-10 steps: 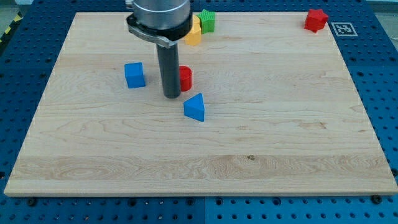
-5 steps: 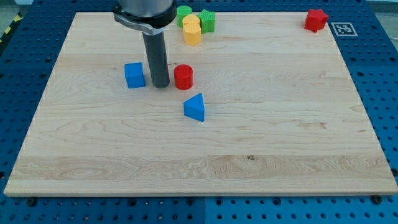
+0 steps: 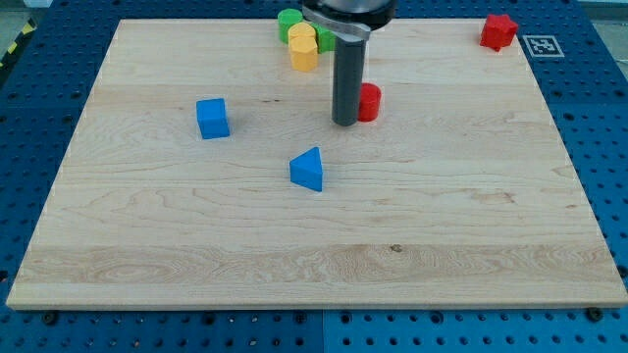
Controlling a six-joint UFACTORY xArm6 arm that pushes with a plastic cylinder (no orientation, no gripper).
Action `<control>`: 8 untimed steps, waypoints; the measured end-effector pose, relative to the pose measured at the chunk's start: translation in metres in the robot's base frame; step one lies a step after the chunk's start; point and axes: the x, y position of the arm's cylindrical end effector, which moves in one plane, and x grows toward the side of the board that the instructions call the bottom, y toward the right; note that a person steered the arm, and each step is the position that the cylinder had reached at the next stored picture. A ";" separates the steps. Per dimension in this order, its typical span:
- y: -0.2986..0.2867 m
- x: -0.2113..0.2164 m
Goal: Push the red circle into the red star
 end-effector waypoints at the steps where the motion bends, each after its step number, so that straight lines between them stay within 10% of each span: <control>1: 0.019 -0.013; 8: 0.167 -0.101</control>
